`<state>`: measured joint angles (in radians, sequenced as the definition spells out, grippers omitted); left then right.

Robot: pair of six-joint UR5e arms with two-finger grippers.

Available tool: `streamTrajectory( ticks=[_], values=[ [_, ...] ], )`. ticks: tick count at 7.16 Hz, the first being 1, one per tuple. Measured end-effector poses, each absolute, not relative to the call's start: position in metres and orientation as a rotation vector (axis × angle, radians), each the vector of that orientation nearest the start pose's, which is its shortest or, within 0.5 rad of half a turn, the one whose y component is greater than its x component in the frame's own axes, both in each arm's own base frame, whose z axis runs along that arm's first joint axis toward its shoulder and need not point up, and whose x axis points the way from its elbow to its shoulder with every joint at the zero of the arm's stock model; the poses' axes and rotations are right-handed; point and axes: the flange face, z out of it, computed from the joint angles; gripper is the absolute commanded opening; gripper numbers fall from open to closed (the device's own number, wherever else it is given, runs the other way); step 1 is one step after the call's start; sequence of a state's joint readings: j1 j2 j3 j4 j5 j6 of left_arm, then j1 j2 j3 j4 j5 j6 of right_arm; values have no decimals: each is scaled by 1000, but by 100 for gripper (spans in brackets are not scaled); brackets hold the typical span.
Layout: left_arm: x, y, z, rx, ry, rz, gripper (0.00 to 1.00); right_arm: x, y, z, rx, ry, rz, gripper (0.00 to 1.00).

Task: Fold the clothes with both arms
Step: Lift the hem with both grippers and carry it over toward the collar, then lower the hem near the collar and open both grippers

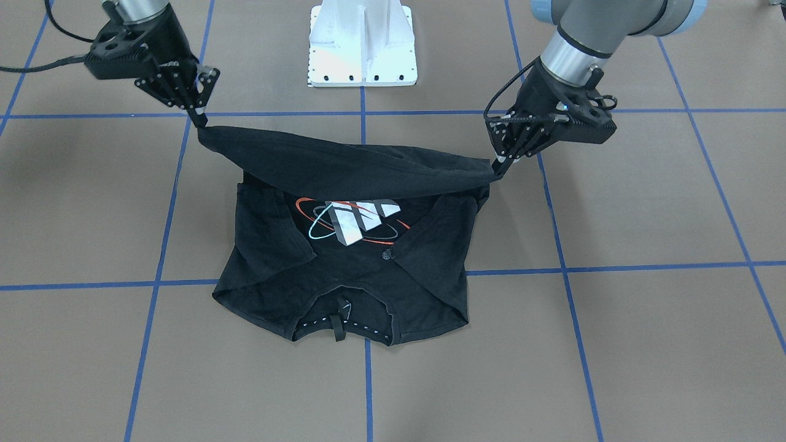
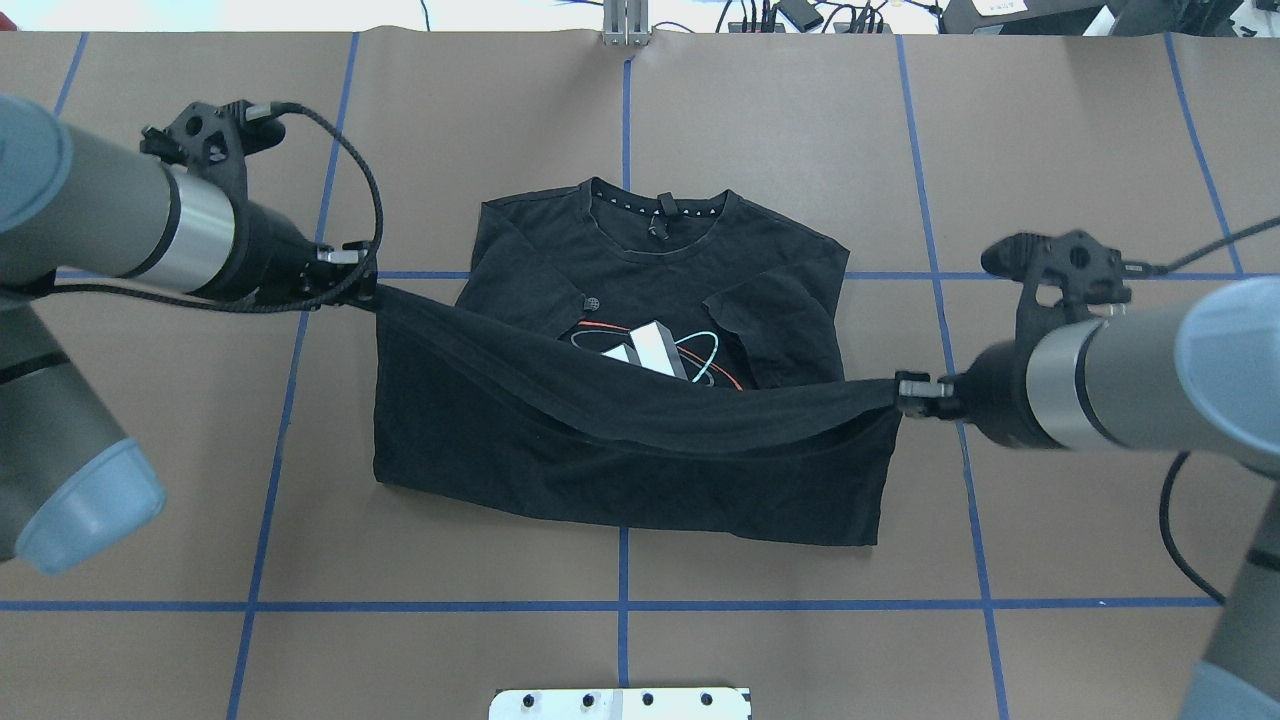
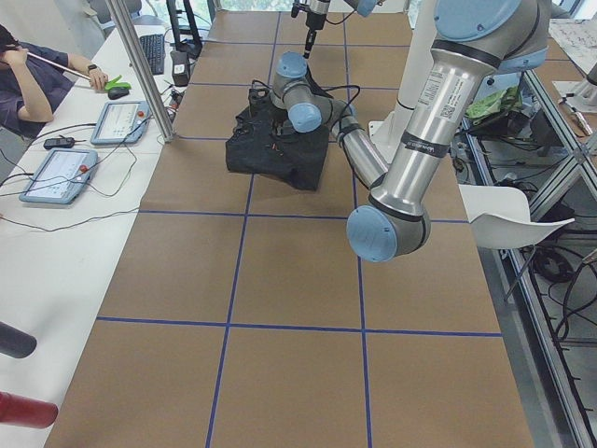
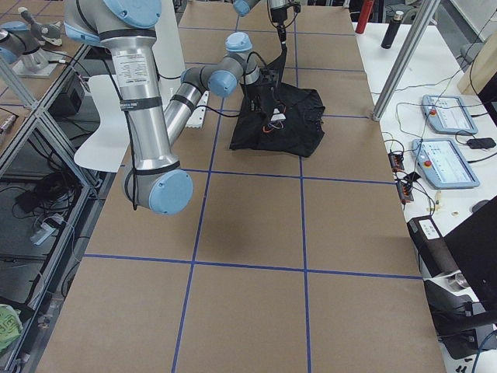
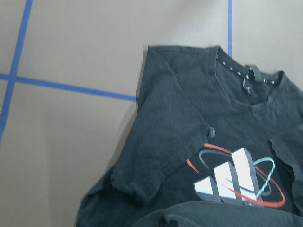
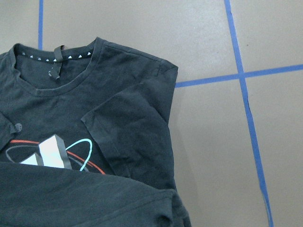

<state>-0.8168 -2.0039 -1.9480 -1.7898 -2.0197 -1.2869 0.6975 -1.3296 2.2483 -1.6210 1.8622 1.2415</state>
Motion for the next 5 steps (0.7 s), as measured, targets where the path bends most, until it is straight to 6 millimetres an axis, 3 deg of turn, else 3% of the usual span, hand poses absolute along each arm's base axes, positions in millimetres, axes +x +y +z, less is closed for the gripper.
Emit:
streamTrajectory(
  ticks=[3,5],
  values=[
    [344,-531,231,216,1026,-245,0,-315,-463,254,184,-841,235,0],
    [365,-562,236,233,992,-266,0,-326,-499,269,180,-793,237,0]
  ],
)
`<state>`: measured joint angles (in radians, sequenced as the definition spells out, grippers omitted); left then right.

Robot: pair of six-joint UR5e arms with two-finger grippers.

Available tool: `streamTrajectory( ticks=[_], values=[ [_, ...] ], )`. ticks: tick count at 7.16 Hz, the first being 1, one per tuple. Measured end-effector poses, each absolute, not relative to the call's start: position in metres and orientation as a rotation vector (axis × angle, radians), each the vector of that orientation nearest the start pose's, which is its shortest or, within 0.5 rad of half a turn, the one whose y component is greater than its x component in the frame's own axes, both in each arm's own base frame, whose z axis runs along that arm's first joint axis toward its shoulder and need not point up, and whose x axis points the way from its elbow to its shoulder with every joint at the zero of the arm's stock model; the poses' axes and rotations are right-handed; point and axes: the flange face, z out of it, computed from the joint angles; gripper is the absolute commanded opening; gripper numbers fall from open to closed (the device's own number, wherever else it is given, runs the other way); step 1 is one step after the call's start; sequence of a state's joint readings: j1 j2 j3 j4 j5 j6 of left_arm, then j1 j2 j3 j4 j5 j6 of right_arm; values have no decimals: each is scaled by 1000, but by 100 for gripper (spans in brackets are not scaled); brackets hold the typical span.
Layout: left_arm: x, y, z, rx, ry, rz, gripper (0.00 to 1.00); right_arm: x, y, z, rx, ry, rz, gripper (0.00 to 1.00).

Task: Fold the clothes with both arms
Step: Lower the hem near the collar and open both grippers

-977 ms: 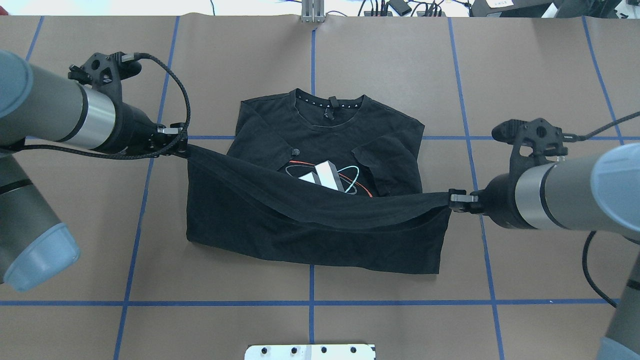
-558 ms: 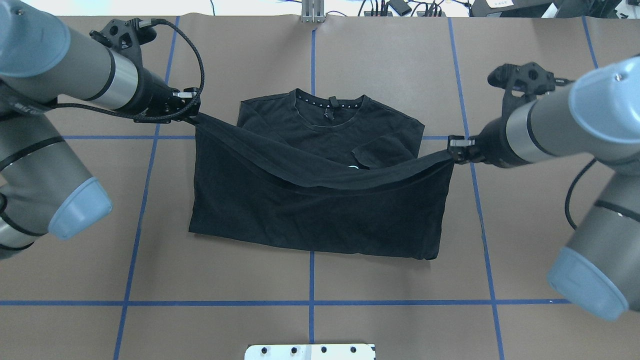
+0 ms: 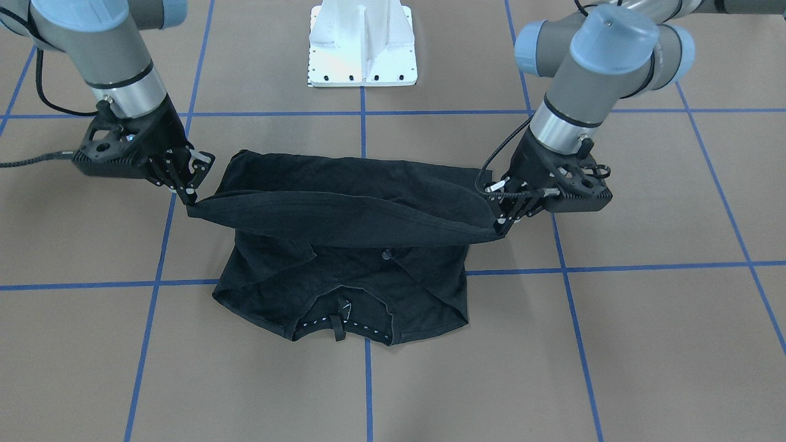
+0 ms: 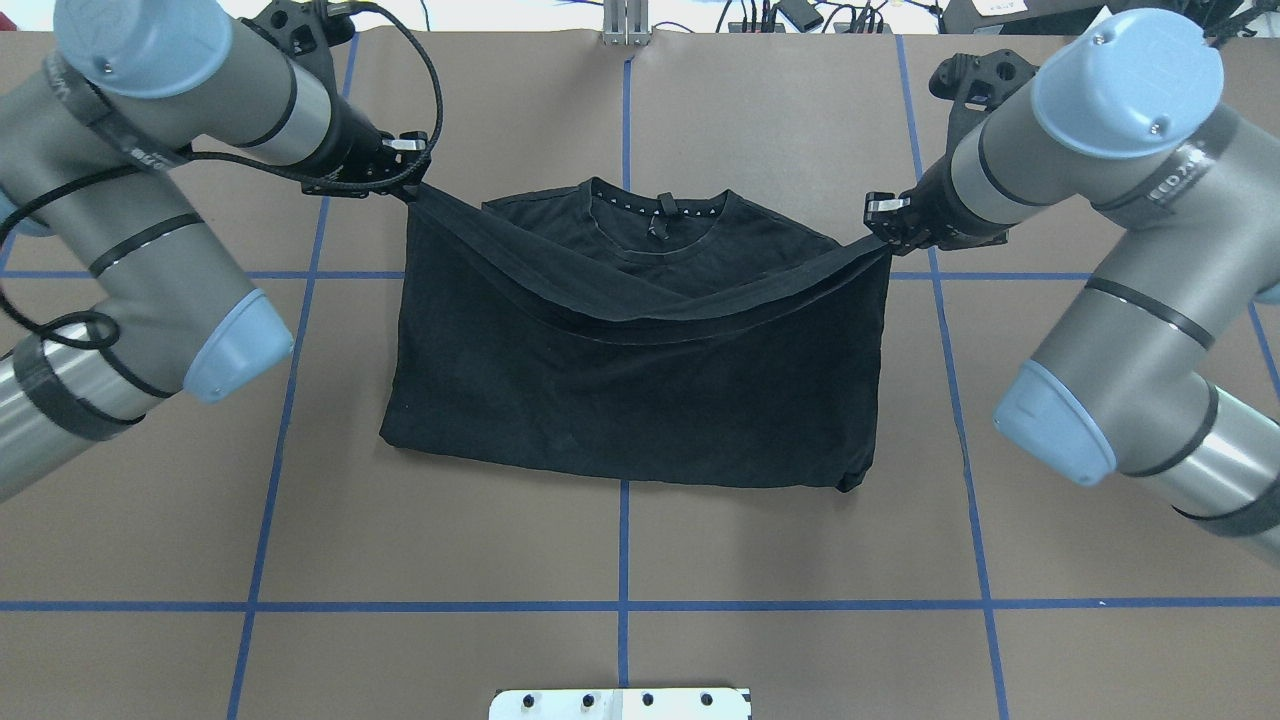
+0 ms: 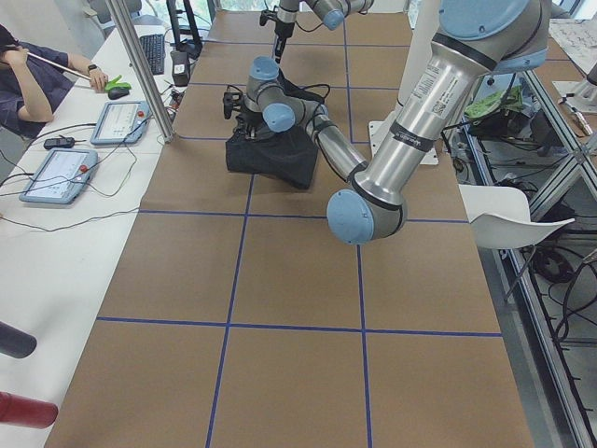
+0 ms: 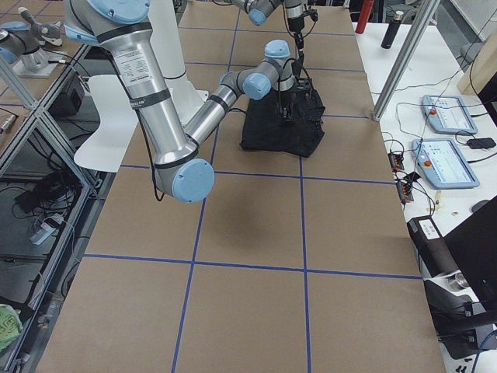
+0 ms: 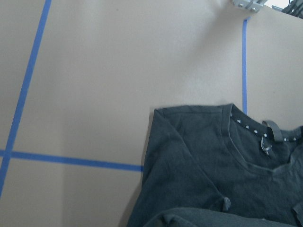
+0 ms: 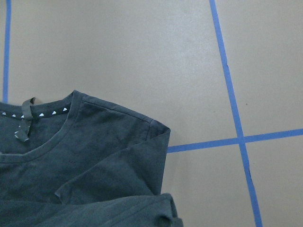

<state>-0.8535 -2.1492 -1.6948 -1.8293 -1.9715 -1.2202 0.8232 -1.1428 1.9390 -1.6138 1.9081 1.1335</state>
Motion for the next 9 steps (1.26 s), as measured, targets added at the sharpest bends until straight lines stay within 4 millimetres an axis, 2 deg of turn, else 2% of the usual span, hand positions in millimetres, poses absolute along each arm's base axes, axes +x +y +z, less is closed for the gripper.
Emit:
streamTrajectory(
  ticks=[2,4,7,9],
  values=[
    [389,-594,256,252,966,-283,0,-342,-529,289,165,-739,226,0],
    [406,-614,272,267,934,-270,0,-356,-550,308,147,-692,202,0],
    [437,-633,302,274,909,-250,0,-368,-564,338,118,-639,177,0],
    [448,-637,322,288,900,-221,0,-378,-575,359,130,-645,161,0]
  ],
)
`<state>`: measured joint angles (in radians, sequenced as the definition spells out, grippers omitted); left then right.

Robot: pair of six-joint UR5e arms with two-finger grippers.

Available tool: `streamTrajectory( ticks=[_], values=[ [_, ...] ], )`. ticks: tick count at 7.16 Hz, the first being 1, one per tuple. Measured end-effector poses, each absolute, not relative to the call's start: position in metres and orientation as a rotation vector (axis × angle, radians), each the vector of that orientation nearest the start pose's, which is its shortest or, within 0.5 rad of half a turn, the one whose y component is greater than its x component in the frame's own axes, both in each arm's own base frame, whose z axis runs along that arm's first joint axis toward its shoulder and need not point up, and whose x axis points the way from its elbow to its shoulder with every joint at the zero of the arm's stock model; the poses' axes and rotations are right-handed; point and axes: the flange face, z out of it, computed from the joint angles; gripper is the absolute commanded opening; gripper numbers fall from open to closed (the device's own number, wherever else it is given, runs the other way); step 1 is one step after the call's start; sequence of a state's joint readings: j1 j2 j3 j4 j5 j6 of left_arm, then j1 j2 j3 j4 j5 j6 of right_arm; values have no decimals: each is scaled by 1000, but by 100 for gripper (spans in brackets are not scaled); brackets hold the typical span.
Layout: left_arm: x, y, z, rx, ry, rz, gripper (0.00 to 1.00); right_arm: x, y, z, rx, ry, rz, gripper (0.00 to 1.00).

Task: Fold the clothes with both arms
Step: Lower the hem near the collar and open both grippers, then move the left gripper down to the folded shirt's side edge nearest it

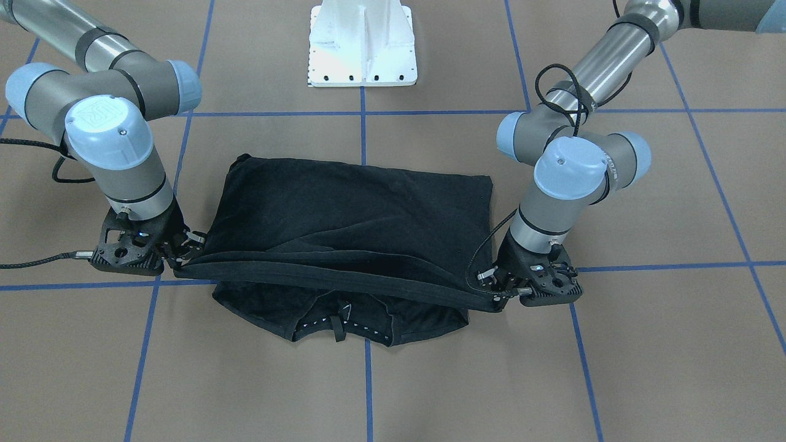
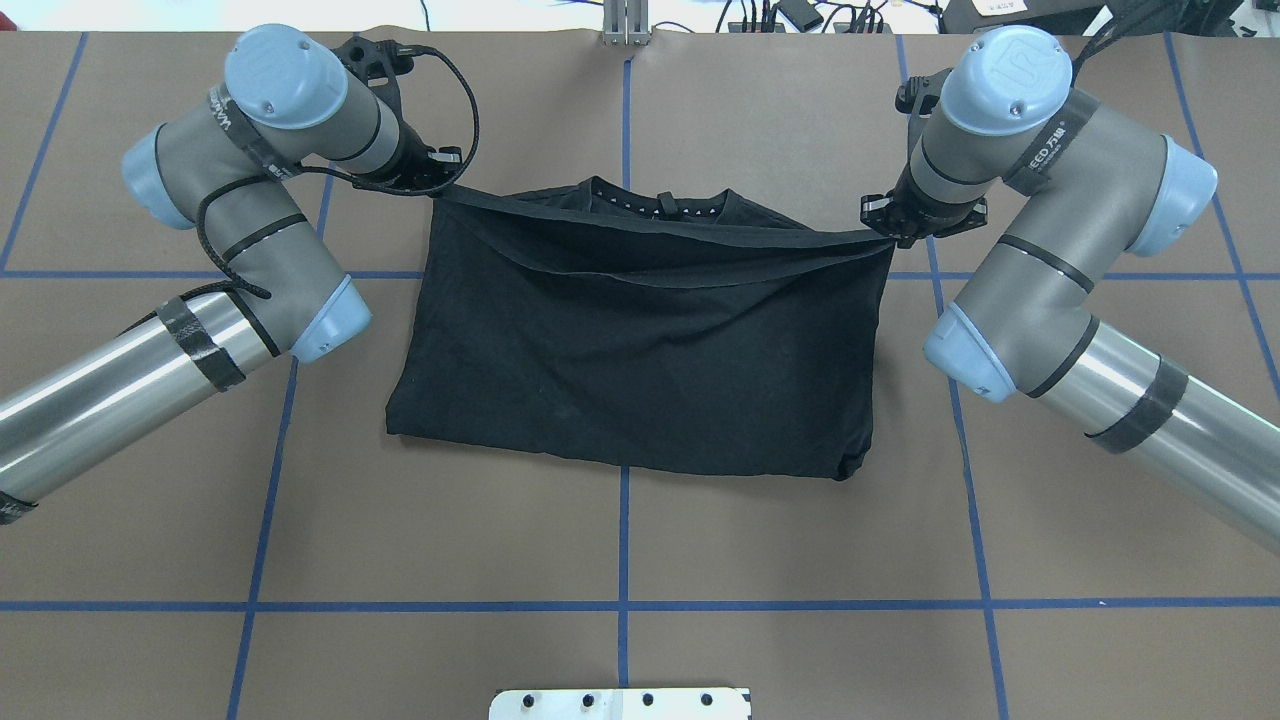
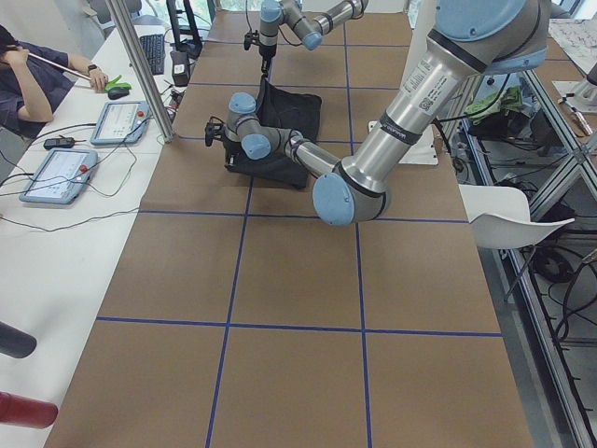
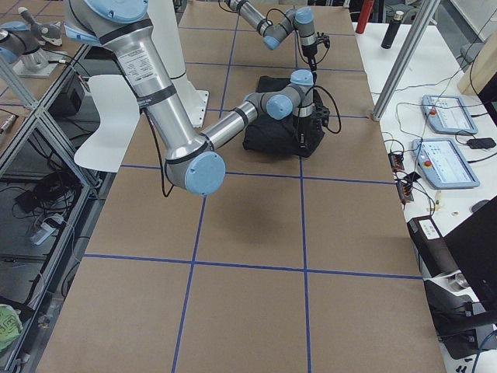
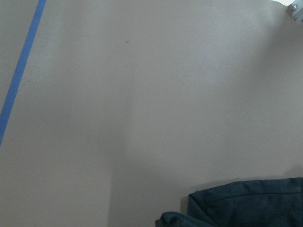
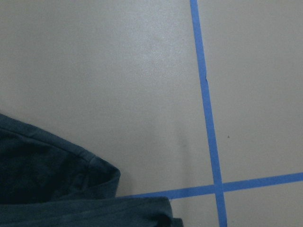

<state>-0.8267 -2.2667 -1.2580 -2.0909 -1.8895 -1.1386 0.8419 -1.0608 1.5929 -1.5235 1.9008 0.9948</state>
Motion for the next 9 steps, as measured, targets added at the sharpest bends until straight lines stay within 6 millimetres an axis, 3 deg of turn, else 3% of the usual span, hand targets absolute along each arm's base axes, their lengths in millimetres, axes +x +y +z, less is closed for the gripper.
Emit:
streamTrajectory(
  ticks=[1,2,4,6,9],
  values=[
    [450,-638,327,292,895,-208,50,-382,-580,369,138,-652,156,31],
    [450,-639,327,298,896,-199,99,-384,-582,375,142,-653,148,98],
    [445,-638,321,343,918,-139,100,-384,-585,372,149,-660,137,99],
    [429,-625,316,361,960,-49,100,-366,-594,361,123,-709,131,99],
    [379,-549,333,349,1046,68,100,-329,-583,344,121,-800,44,99]
  ],
)
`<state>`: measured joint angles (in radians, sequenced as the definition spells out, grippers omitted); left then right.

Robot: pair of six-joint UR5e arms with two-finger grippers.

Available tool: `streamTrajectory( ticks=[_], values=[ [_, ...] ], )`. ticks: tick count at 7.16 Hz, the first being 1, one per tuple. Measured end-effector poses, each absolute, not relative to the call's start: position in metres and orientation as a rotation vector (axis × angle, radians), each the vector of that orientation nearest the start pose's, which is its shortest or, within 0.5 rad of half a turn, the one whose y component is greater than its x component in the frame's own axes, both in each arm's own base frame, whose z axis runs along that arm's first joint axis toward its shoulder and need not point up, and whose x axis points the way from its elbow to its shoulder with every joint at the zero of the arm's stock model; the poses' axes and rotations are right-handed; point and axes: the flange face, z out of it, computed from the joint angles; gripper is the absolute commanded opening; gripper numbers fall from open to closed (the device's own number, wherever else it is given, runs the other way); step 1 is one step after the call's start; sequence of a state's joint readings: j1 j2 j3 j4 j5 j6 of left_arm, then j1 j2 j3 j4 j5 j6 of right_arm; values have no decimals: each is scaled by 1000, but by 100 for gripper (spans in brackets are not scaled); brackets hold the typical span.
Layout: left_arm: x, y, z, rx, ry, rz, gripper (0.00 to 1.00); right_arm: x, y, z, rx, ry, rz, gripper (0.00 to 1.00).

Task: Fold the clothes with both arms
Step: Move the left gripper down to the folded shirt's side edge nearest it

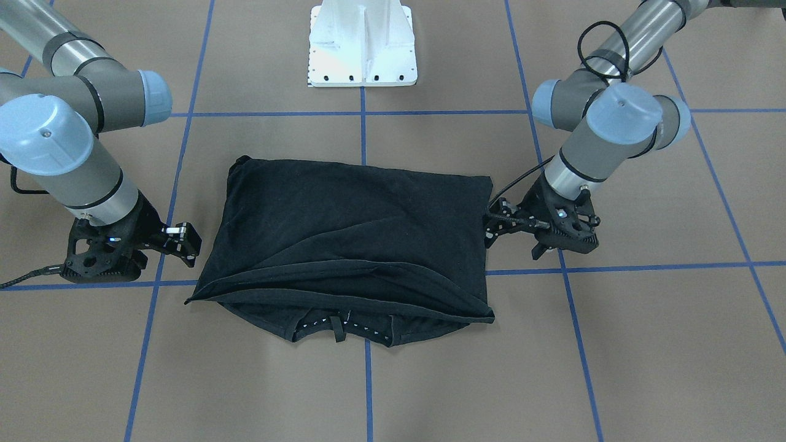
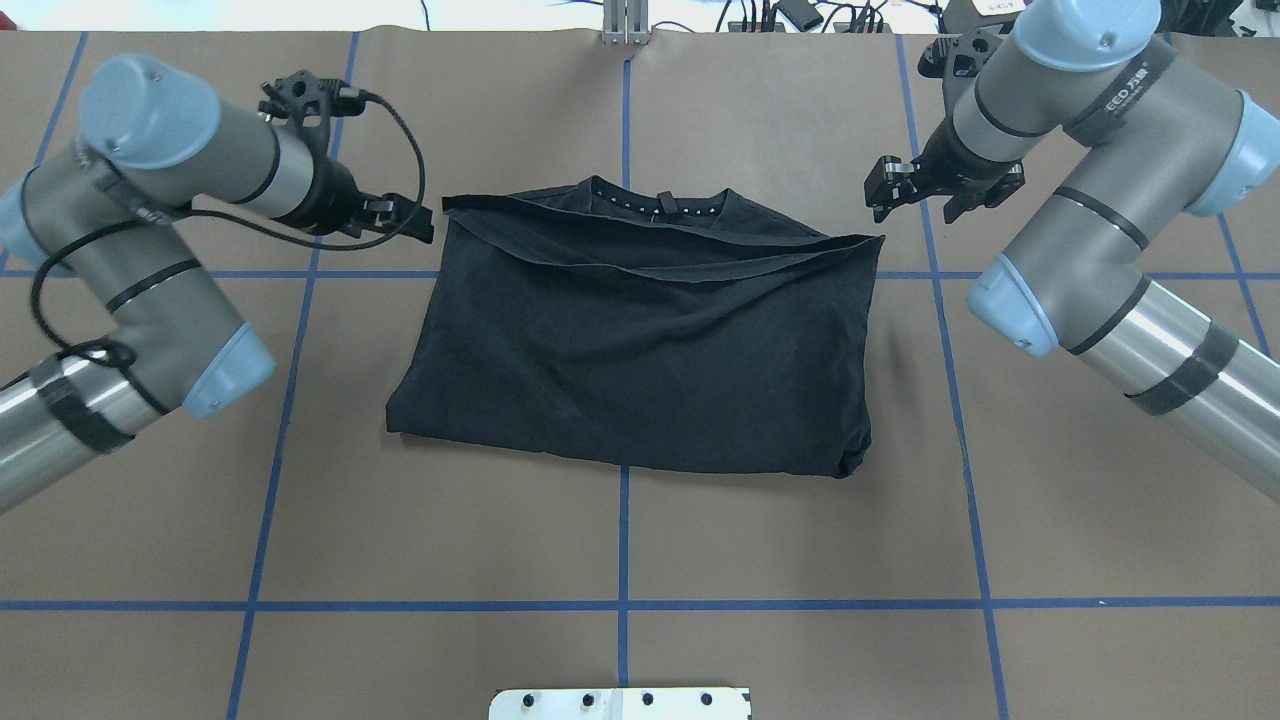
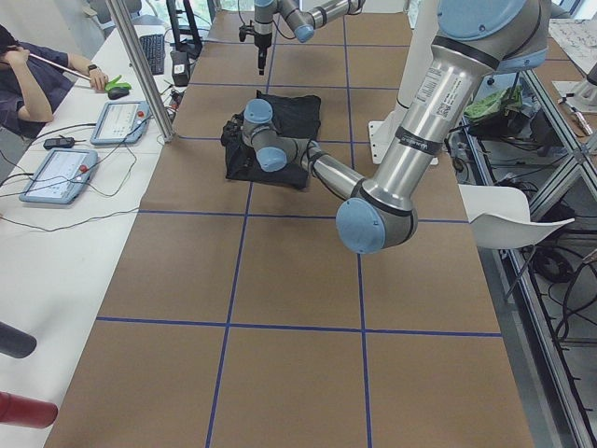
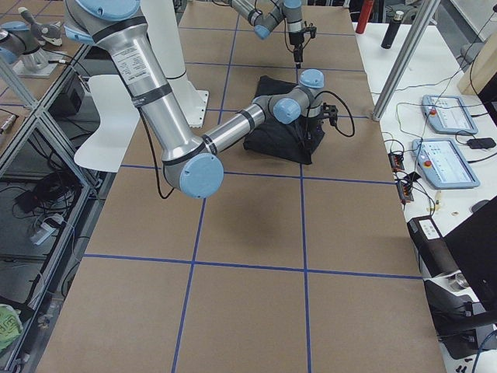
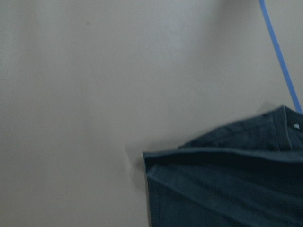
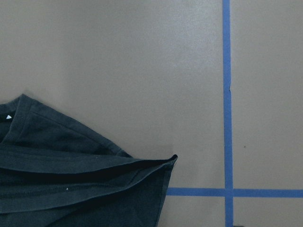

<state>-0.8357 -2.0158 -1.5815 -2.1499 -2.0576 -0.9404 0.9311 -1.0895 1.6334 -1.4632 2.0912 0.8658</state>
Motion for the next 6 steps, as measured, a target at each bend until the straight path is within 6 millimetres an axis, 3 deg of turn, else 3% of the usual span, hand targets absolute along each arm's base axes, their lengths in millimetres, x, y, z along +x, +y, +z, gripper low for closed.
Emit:
streamTrajectory(
  ticks=[1,2,4,6],
  values=[
    [373,-527,336,333,1067,89,100,-323,-573,343,129,-811,34,99],
    [379,-500,347,301,1092,106,100,-318,-566,342,136,-818,28,99],
    [411,-447,370,250,1151,89,100,-316,-560,341,141,-823,24,99],
    [438,-421,381,229,1151,70,99,-316,-559,342,142,-822,22,99]
  ],
)
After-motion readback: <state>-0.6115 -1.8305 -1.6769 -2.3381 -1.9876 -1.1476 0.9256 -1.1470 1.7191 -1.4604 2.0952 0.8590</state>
